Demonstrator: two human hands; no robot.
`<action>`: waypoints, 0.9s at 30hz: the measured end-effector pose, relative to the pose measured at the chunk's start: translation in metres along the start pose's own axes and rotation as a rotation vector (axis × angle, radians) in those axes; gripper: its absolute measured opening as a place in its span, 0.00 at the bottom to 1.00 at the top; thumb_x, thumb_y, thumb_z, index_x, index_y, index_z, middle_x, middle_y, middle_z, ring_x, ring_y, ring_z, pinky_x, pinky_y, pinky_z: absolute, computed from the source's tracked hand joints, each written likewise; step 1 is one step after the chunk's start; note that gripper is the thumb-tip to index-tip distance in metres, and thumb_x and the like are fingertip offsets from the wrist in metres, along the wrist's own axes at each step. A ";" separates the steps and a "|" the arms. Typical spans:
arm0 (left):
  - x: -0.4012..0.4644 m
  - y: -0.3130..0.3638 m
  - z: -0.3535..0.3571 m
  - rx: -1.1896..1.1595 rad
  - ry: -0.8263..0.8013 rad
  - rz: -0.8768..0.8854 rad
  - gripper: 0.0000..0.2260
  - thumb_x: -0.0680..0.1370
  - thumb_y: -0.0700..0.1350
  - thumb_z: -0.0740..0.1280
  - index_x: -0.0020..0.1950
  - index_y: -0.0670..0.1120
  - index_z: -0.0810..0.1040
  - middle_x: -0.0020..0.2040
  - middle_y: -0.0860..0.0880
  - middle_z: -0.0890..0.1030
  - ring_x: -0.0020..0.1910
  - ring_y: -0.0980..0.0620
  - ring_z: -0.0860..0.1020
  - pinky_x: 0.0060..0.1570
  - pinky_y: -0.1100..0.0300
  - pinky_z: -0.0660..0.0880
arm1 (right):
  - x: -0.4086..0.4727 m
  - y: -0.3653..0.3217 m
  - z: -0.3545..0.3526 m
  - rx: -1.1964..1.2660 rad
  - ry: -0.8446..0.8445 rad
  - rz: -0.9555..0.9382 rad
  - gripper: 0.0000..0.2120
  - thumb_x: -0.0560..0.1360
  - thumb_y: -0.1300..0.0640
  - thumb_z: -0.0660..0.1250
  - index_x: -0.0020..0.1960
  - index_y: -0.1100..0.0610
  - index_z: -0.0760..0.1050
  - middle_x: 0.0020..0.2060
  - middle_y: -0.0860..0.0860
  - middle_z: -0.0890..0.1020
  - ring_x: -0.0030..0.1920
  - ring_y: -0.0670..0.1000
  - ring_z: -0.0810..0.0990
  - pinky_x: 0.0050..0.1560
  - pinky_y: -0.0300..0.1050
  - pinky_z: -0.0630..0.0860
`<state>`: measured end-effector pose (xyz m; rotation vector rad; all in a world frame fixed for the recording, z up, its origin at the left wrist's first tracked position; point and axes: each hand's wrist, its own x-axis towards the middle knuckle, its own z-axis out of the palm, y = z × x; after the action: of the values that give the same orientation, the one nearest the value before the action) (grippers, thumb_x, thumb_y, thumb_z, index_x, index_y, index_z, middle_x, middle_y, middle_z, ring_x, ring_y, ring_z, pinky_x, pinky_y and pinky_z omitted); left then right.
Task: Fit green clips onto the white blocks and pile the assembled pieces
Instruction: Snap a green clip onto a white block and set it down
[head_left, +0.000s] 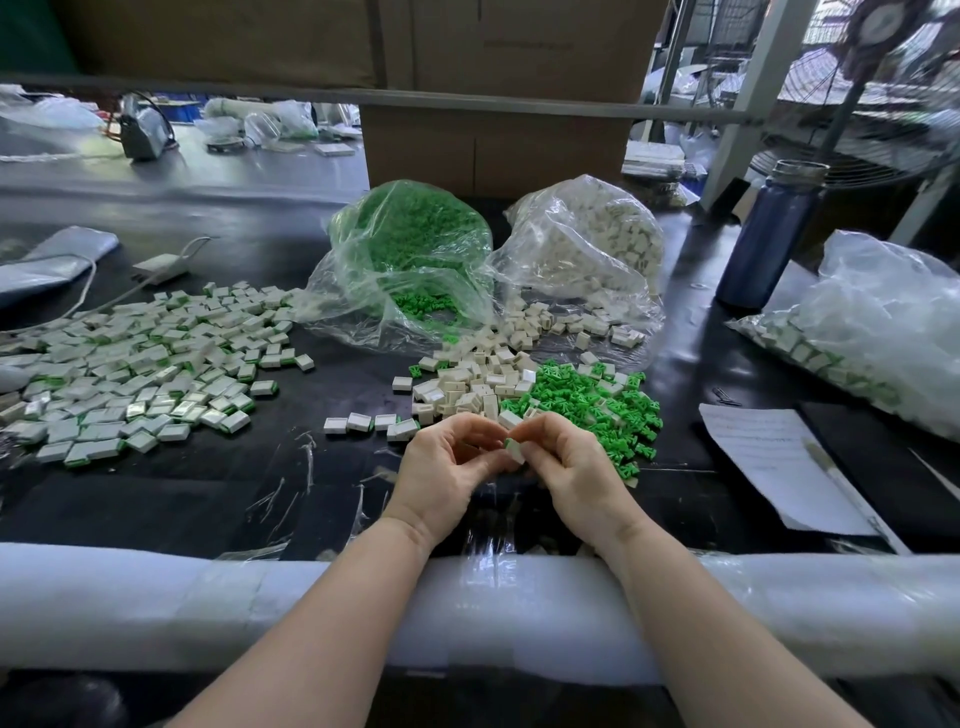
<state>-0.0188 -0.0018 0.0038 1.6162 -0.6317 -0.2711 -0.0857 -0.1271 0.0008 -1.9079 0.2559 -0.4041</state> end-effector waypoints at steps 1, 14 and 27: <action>0.000 0.000 0.000 -0.002 -0.015 0.003 0.08 0.69 0.33 0.72 0.46 0.37 0.80 0.43 0.42 0.82 0.43 0.48 0.81 0.49 0.59 0.79 | 0.000 0.000 0.000 0.000 0.001 -0.002 0.07 0.77 0.69 0.61 0.47 0.59 0.76 0.40 0.52 0.80 0.41 0.48 0.78 0.47 0.41 0.76; -0.001 0.000 0.001 0.014 -0.030 0.059 0.07 0.67 0.33 0.73 0.43 0.40 0.79 0.40 0.45 0.83 0.39 0.53 0.81 0.46 0.63 0.79 | 0.002 0.001 -0.002 0.101 -0.013 0.018 0.11 0.76 0.70 0.61 0.42 0.57 0.76 0.36 0.53 0.77 0.38 0.54 0.74 0.43 0.51 0.75; 0.000 -0.006 0.002 0.173 -0.068 0.106 0.11 0.70 0.37 0.72 0.40 0.52 0.75 0.37 0.54 0.78 0.36 0.61 0.75 0.43 0.69 0.74 | 0.004 0.006 -0.002 0.110 -0.032 0.025 0.11 0.76 0.69 0.62 0.42 0.56 0.77 0.35 0.48 0.79 0.37 0.45 0.76 0.41 0.37 0.74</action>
<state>-0.0180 -0.0035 -0.0027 1.7383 -0.8085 -0.1981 -0.0832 -0.1324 -0.0037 -1.8002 0.2320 -0.3636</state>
